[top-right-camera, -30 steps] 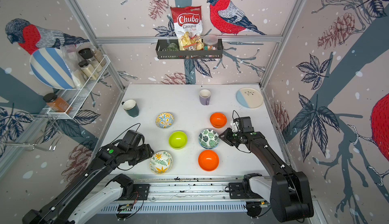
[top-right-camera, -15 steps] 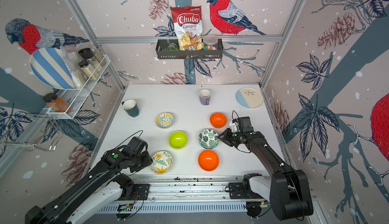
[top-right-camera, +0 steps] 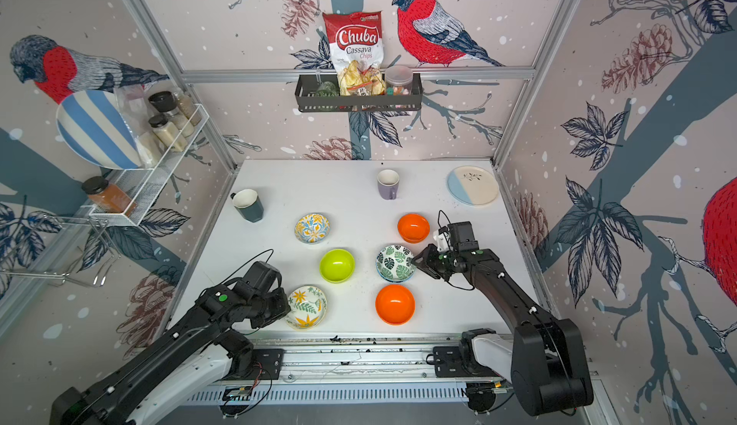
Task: Stack the bowls
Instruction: Pick up the bowl from the center of the board.
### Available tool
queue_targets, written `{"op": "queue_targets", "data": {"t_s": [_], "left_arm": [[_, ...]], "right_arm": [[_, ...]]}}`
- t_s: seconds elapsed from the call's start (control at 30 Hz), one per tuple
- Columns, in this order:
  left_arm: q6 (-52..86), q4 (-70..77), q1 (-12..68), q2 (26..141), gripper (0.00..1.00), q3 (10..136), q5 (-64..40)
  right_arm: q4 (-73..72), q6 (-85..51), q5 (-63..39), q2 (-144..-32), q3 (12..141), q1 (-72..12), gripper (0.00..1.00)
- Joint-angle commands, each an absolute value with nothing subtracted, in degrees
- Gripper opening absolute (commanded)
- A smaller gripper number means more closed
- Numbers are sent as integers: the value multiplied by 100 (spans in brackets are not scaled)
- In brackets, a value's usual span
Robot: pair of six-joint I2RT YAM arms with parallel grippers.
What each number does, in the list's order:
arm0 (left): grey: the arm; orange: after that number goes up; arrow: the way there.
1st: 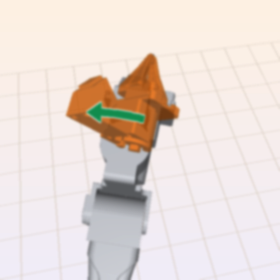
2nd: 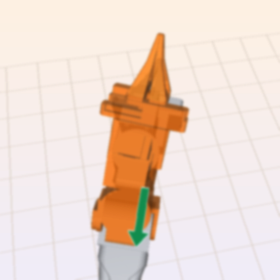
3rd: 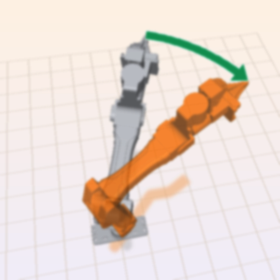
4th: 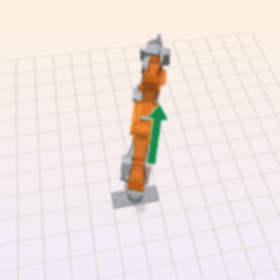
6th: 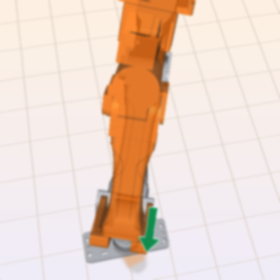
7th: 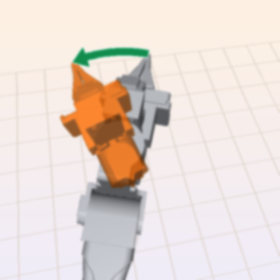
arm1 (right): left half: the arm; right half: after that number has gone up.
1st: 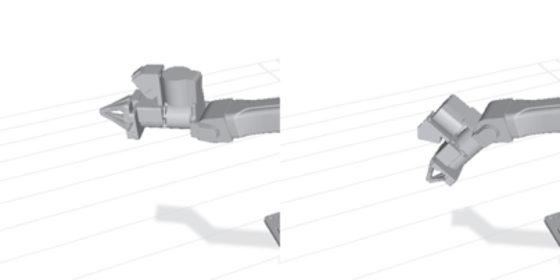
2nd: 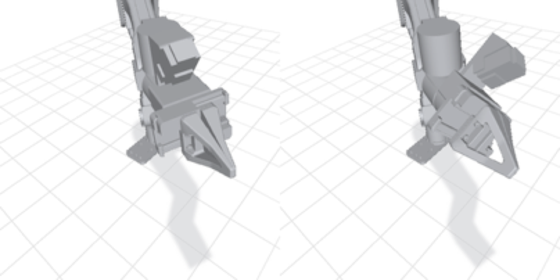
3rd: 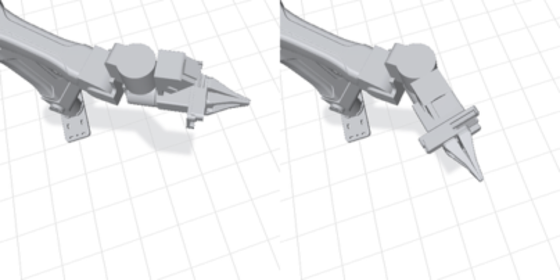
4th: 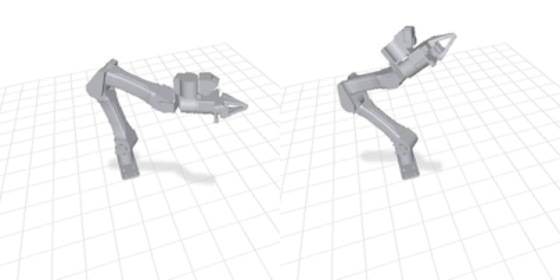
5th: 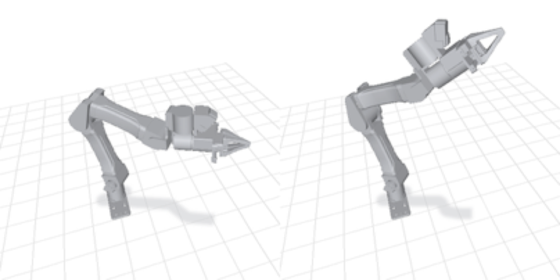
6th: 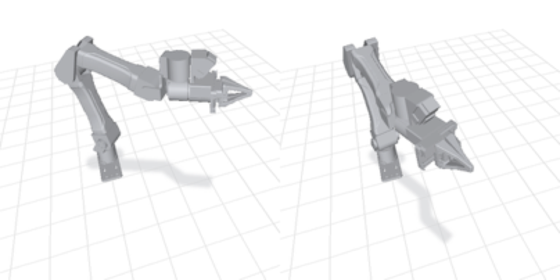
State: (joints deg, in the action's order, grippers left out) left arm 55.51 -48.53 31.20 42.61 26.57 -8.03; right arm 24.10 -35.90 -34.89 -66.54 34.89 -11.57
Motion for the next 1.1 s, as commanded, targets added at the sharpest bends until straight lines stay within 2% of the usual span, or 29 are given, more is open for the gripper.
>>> {"op": "queue_targets", "data": {"t_s": [0.0, 0.1, 0.47, 0.6, 0.97, 1.07], "left_arm": [[5573, -4868, 3129, 4240, 11, 2698, -758], [5565, -4917, 3129, 4182, 0, 2715, -784], [5379, -6071, 3129, 3697, 0, 3592, -660], [5064, -6244, 3129, 3649, 0, 4175, -696], [4254, -5291, 3128, 5278, 0, 5548, -1428], [4123, -5036, 3164, 5936, 0, 5816, -1715]], "right_arm": [[2348, -3551, -3542, -6695, 3507, -1164, 29], [2355, -3548, -3524, -6695, 3496, -1174, 29], [2483, -3498, -3423, -6671, 3614, -1216, 30], [3013, -3361, -2881, -6511, 3985, -1458, 30], [3722, -3449, -2500, -6583, 5543, -2506, 38], [3728, -3579, -2581, -6699, 5911, -2805, 46]]}}
